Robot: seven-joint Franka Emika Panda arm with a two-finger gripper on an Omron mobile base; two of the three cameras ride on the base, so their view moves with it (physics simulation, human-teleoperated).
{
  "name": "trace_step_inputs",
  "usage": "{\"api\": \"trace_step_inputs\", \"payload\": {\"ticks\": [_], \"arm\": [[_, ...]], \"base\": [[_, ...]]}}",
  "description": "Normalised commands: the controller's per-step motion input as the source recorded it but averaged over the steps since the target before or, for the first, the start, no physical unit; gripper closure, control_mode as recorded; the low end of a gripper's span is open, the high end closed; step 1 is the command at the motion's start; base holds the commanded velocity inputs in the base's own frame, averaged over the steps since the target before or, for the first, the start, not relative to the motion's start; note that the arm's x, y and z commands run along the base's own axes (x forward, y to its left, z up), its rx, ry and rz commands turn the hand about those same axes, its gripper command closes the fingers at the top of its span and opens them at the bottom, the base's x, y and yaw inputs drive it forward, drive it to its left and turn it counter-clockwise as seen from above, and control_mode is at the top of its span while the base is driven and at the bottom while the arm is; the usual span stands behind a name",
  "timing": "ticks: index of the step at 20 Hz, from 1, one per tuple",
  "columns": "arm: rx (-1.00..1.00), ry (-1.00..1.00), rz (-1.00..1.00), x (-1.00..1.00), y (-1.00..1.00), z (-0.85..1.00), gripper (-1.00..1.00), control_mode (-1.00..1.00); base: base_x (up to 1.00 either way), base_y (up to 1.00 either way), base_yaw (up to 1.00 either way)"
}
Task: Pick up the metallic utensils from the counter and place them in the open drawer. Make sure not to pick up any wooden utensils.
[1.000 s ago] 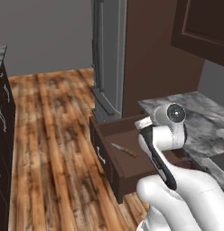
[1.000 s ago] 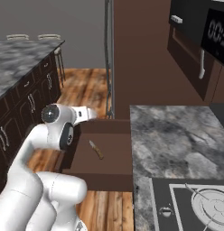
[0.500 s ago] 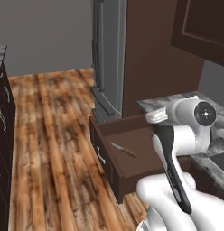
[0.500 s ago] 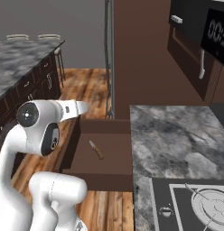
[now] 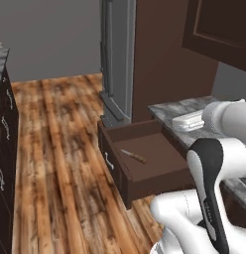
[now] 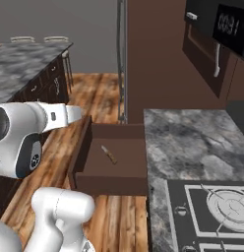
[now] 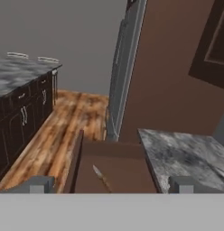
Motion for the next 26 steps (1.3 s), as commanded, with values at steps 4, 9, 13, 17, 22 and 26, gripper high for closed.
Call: {"api": "trace_step_inputs", "payload": {"ticks": [4, 9, 13, 17, 22, 26], "arm": [[0.0, 0.0, 0.0, 0.0, 0.0, 0.0, -1.0, 1.0], [0.0, 0.0, 0.0, 0.0, 0.0, 0.0, -1.0, 1.0], [0.0, 0.0, 0.0, 0.0, 0.0, 0.0, -1.0, 1.0], [0.0, 0.0, 0.0, 0.0, 0.0, 0.0, -1.0, 1.0], [0.0, 0.0, 0.0, 0.0, 0.0, 0.0, -1.0, 1.0], [0.0, 0.0, 0.0, 0.0, 0.0, 0.0, -1.0, 1.0]], "base": [[-1.0, 0.2, 0.0], [-1.0, 0.06, 0.0], [-1.0, 0.09, 0.02], [-1.0, 0.13, 0.06], [-0.92, 0.91, 0.02], [-0.61, 1.0, 0.06]]}}
